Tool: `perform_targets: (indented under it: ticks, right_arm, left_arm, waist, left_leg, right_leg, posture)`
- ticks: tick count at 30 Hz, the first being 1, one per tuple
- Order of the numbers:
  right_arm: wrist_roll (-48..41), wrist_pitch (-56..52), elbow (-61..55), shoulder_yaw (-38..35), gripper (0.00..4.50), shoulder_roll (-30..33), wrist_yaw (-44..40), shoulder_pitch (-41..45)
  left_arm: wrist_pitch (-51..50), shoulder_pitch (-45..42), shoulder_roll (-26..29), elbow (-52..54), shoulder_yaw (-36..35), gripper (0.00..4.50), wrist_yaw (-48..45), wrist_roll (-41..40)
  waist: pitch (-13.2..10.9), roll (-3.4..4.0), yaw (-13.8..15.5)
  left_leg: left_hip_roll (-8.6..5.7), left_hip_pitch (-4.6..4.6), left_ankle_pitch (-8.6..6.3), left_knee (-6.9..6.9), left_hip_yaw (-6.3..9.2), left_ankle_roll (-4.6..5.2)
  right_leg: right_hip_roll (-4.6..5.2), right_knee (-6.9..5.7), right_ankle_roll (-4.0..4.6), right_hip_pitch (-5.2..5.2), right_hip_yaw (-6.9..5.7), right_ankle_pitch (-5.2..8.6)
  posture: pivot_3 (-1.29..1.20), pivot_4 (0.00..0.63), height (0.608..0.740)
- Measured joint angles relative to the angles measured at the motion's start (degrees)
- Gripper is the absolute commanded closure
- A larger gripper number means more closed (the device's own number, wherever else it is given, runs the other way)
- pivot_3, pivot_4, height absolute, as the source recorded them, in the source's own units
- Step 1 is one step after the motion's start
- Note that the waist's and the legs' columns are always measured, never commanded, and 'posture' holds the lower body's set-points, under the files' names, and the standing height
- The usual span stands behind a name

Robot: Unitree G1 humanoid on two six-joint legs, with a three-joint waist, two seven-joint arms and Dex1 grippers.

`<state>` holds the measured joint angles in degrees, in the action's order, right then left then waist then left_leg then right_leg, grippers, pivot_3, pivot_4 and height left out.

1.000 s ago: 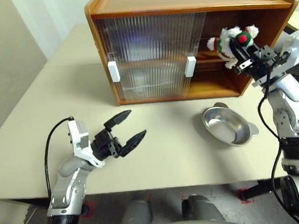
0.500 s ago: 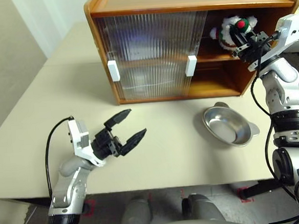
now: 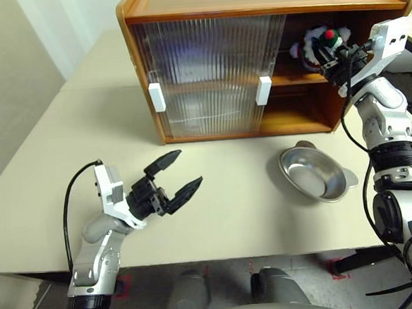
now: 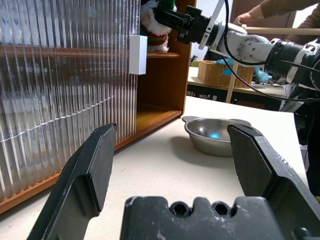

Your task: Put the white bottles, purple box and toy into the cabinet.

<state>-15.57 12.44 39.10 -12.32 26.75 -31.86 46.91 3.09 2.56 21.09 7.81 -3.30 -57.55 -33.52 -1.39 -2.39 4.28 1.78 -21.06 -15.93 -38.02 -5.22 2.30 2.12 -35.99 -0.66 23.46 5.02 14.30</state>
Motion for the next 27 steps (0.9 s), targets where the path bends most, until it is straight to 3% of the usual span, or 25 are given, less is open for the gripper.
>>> perform_targets:
  ticks: [5, 21, 27]
  right_arm:
    - [0.1, 0.8, 1.2, 0.0, 0.04, 0.0, 0.1, 1.1]
    - [0.4, 0.9, 1.0, 0.5, 0.04, -0.9, -3.5, 0.9]
    - [-1.0, -4.5, -1.0, 1.3, 0.04, -3.2, -7.1, -0.7]
  left_arm:
    - [0.0, 0.0, 0.0, 0.0, 0.0, 0.0, 0.0, 0.0]
    - [-0.1, 0.0, 0.1, 0.0, 0.0, 0.0, 0.5, 0.0]
    - [-0.1, 0.0, 0.2, 0.0, 0.0, 0.0, 0.8, 0.0]
  waist:
    - [0.0, 0.0, -0.1]
    - [0.0, 0.02, -0.1]
    - [0.0, 0.03, 0.0]
  left_leg:
    - [0.0, 0.0, 0.0, 0.0, 0.0, 0.0]
    - [0.0, 0.0, 0.0, 0.0, 0.0, 0.0]
    - [0.02, 0.01, 0.0, -0.02, 0.0, 0.0]
  right_leg:
    - [-0.01, 0.0, 0.0, 0.0, 0.0, 0.0]
    - [0.0, 0.0, 0.0, 0.0, 0.0, -0.01]
    - [0.02, -0.07, 0.02, 0.01, -0.01, -0.03]
  posture:
    - [0.22, 0.0, 0.74]
    - [0.23, 0.0, 0.74]
    - [0.23, 0.0, 0.74]
